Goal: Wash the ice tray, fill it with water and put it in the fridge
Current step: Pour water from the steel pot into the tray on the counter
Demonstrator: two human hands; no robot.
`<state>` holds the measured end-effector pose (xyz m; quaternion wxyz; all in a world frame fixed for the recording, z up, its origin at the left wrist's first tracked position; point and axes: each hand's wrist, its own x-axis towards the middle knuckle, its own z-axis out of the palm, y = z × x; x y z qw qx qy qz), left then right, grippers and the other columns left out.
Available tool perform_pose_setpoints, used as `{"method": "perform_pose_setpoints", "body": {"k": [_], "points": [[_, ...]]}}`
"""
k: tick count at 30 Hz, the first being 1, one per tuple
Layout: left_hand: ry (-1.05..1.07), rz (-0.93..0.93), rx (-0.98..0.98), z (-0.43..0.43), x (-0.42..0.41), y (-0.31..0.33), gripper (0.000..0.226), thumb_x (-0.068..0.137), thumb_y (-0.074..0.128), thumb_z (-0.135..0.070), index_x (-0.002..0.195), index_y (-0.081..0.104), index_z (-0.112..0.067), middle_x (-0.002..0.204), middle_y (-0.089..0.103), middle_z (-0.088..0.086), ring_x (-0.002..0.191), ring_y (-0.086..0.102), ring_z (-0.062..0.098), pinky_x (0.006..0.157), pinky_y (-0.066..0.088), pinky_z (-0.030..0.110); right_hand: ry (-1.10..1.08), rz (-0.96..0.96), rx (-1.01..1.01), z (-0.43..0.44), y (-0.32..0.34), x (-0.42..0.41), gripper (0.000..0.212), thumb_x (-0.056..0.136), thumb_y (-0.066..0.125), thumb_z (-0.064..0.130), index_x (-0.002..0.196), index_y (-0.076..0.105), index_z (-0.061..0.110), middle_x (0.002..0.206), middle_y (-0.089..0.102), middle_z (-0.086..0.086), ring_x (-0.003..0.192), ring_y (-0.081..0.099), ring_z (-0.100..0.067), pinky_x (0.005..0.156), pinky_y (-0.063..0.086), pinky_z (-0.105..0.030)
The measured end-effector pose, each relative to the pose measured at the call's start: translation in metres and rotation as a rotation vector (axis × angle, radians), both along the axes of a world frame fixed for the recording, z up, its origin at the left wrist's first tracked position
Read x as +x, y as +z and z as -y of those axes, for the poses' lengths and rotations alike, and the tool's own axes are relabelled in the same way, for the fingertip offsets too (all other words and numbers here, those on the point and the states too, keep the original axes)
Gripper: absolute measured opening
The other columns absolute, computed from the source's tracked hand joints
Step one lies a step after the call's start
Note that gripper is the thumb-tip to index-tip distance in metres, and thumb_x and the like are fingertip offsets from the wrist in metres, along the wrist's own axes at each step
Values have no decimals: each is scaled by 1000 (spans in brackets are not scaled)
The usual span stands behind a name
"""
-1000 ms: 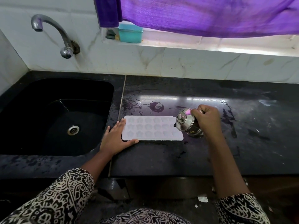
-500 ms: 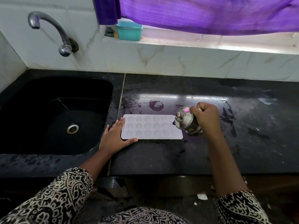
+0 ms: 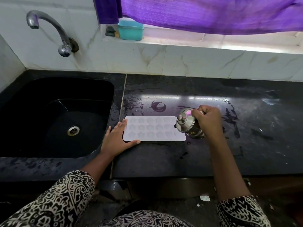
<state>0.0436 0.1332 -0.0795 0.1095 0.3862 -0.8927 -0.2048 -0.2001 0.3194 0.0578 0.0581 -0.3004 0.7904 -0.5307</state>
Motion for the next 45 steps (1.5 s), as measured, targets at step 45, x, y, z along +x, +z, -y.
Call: {"method": "perform_pose_setpoints", "body": {"k": [45], "points": [[-28,14,-22,3,1,-6,119,64,36,-94,155,12,-22,162,18,-6,149,14,13,120,6,44,-214,65,-81,-27,-15,3,41,74,65,7,47,37,20,40,32,11,41,28,-7,50,30,-23]]}}
